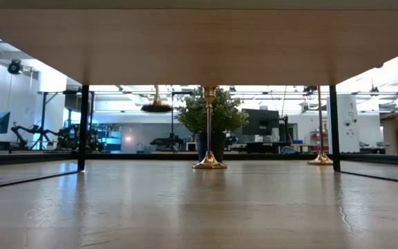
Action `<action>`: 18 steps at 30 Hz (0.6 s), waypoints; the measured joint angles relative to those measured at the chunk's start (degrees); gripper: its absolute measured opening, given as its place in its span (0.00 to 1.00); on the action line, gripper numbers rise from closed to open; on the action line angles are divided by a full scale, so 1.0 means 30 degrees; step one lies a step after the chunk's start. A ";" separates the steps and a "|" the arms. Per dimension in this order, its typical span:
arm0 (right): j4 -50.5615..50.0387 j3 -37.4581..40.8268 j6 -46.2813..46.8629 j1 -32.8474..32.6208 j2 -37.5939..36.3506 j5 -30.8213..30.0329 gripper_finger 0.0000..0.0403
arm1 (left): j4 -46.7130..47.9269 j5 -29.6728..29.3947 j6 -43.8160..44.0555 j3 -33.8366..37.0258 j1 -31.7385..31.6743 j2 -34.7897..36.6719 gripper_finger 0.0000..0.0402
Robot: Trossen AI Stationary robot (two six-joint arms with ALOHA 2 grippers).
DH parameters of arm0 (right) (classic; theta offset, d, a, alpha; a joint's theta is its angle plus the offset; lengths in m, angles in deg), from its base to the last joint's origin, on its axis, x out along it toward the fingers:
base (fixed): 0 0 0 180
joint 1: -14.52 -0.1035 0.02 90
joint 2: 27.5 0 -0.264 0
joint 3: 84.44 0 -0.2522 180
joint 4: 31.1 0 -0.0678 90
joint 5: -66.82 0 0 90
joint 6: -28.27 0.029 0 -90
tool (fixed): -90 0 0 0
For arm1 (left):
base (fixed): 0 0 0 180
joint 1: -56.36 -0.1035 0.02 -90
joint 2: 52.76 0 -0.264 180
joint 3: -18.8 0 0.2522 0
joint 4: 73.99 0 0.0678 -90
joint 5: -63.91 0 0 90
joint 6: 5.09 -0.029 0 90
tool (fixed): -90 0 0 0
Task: Pick & Place candle stick holders
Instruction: Put the bottom left gold candle holder on the shelf
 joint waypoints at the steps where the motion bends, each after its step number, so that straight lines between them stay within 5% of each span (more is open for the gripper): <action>1: 0.0003 0.0000 0.0000 0.0000 0.0000 0.0000 0.02 | 0.0414 -0.0074 -0.0166 -0.0501 0.0000 0.0000 0.05; 10: -0.0001 0.0000 0.0000 0.0000 0.0000 0.0000 0.02 | 0.3191 -0.0144 0.0298 -0.4483 0.0221 0.0000 0.05; 18: -0.0002 0.0000 0.0000 0.0000 0.0000 0.0000 0.02 | 0.5127 -0.0054 0.1002 -0.6729 0.2946 0.0000 0.05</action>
